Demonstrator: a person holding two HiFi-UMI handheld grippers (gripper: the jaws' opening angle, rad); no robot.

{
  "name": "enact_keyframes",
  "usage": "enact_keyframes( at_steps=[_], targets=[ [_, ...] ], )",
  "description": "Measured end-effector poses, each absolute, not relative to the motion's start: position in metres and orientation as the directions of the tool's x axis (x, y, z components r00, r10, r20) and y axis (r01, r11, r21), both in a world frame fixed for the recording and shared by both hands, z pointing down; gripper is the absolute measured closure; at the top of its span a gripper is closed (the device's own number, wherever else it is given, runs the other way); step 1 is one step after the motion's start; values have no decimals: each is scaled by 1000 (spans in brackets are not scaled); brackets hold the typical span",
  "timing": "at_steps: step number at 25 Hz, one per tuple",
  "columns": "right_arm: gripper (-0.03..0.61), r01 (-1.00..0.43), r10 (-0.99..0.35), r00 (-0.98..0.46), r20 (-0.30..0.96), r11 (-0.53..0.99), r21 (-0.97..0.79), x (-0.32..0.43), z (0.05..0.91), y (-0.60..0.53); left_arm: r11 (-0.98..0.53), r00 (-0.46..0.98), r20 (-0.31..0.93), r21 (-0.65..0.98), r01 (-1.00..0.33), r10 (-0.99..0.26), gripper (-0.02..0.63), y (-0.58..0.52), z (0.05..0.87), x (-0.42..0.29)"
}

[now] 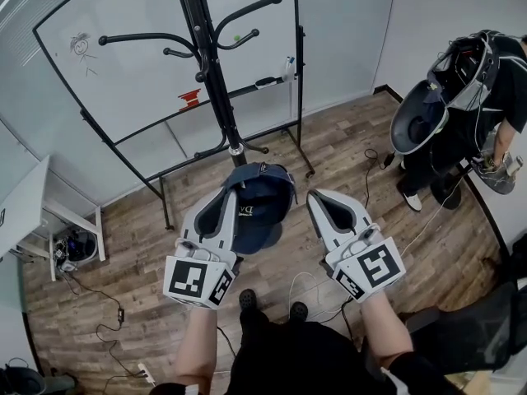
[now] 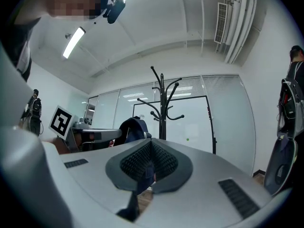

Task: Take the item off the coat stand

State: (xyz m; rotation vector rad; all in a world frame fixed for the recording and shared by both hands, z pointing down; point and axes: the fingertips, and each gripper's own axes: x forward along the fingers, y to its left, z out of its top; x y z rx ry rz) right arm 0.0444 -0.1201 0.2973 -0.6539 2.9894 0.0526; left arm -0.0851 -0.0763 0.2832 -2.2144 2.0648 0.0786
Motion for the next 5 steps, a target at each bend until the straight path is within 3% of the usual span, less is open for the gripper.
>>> enact_keyframes(
  at_steps=[5],
  targets=[
    [549,-422,-419,-904,-85,907,15,49,298,-120,-66,70,-112,-41,-997,-991,581,-76,285,-83]
  ],
)
